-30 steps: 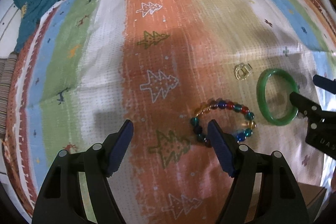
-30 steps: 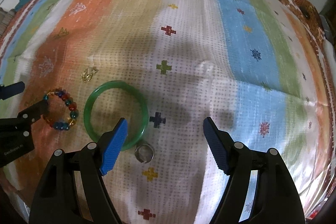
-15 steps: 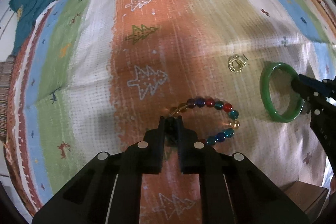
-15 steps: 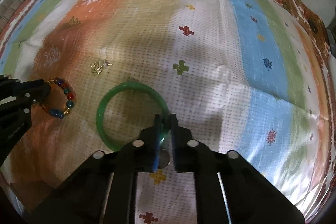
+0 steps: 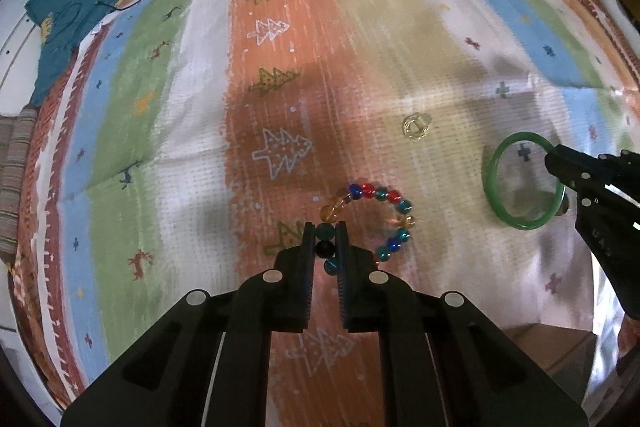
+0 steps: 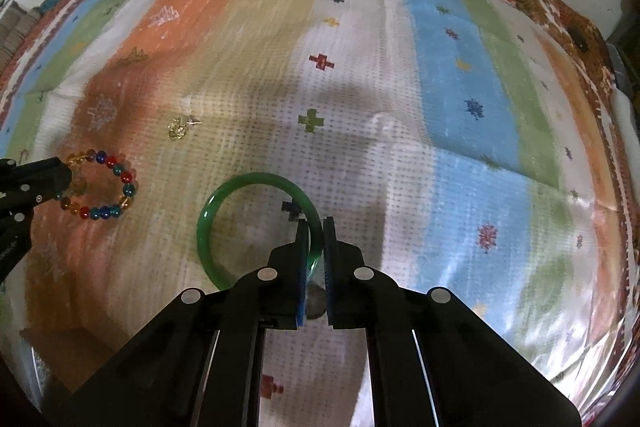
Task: Organize jewelry
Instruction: 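Lift and carry the multicolor bracelet with the left gripper while the right gripper carries the green bangle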
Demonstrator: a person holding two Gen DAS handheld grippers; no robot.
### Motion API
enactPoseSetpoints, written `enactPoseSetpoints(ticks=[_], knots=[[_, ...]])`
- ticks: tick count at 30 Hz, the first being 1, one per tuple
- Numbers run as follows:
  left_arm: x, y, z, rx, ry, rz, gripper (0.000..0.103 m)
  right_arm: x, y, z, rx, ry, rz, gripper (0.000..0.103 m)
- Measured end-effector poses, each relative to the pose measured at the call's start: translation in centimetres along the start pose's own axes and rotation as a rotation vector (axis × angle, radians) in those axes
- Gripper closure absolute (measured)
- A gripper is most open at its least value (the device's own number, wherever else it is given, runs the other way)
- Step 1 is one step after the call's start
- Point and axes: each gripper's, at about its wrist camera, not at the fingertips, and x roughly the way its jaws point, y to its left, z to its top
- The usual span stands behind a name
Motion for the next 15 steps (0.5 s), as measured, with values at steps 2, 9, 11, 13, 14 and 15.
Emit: enactPoseSetpoints(ticks=[2,9,11,13,14,15], knots=[[-0.8,0.4,0.1,-0.016,-0.014,-0.009,0.094,-0.7,-0.3,-0.1,0.01,-0.012,0.005,0.095],[-3.6,0.2,0.0,-0.015,-0.061,-0.031,0.094,-3.1,-0.2,-0.3,0.011,-0.056,0.013,0.095],[-4.3,0.0,-0.1,-0.013,-0.074,-0.029,0.094,-3.8,-0.1,-0.2,0.012,-0.07,0.023,0.095],[-4.6,-0.1,-0.1,-0.009,-0.08,-0.031,0.094,-4.2,0.0,-0.3,0.01,-0.079,0.024,0.095],[-4.9,-0.2,-0.2,-0.007,-0.085,-0.033,0.094,-4.4,-0.1,-0.4,0.01,-0.083,0.026,0.095],[-5.1,-0.3,-0.3,-0.007,-0.09,-0.035,0.094,-4.5,-0.1,-0.5,0.011,-0.085,0.027,0.095]])
